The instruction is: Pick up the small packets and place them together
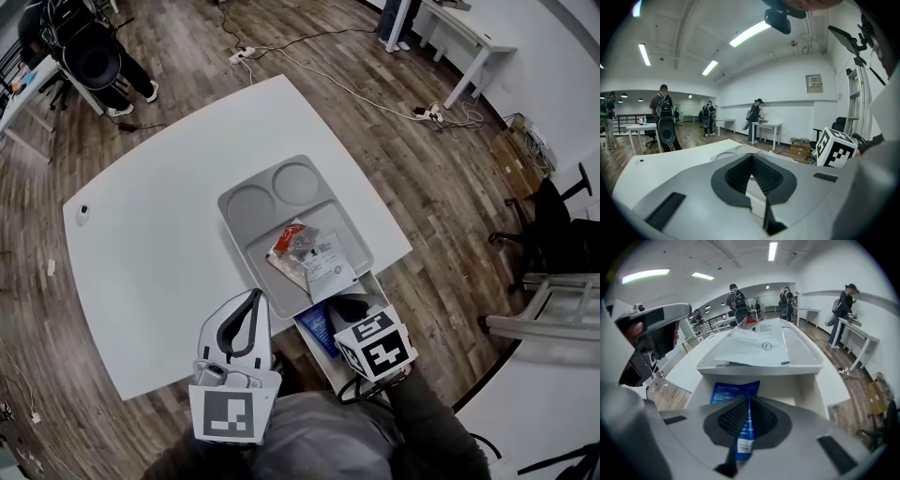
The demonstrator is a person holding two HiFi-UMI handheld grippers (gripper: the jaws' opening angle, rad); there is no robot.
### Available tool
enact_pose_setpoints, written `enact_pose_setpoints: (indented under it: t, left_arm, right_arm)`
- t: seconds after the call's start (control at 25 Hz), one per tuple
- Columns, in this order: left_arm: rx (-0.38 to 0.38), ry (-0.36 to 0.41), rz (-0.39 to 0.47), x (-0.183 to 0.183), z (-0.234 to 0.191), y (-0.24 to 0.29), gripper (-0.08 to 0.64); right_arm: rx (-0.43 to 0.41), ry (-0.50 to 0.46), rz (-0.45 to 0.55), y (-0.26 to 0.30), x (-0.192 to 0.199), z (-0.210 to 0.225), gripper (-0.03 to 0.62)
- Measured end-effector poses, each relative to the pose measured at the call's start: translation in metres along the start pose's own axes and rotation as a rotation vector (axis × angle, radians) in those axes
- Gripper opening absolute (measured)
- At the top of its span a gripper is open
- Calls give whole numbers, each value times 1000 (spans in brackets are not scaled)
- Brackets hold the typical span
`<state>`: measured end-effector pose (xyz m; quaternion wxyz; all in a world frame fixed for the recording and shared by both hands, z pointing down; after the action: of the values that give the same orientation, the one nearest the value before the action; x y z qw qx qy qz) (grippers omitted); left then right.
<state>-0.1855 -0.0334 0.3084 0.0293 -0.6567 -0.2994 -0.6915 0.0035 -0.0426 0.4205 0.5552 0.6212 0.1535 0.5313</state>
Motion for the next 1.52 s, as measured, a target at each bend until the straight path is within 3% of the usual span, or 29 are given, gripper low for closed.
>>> enact_pose_setpoints:
  t: [0.32, 0.72, 1.04, 1.28, 1.52]
  left_arm:
    - [-1, 6, 26, -3, 6, -7, -5]
    - [36, 49, 81, -11, 26, -26, -5]
    - [45, 76, 85, -5, 35, -33, -5]
    - [6, 58, 96, -3, 23, -39, -5]
    - [-97, 14, 72, -10, 13, -39, -5]
  right_arm:
    - [-5, -18, 16, -21, 4, -6, 14]
    - [68, -100, 139, -62, 6, -29, 14]
    - [76, -105, 233, -85, 8, -34, 14]
    - [43, -76, 347, -105, -23, -25, 14]
    - [20, -81, 404, -113, -80, 16, 14]
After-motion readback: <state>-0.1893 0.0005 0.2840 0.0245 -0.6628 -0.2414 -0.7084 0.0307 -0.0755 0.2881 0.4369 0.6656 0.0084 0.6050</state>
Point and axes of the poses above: the fingertips, and each gripper's own axes: y forward along the fingers, z to its right, x out of its underside, the point moved 9 cm from there along -y, backward along the fingers, and after that the axes turned 3 degrees about -z, right-handed, at the moved point
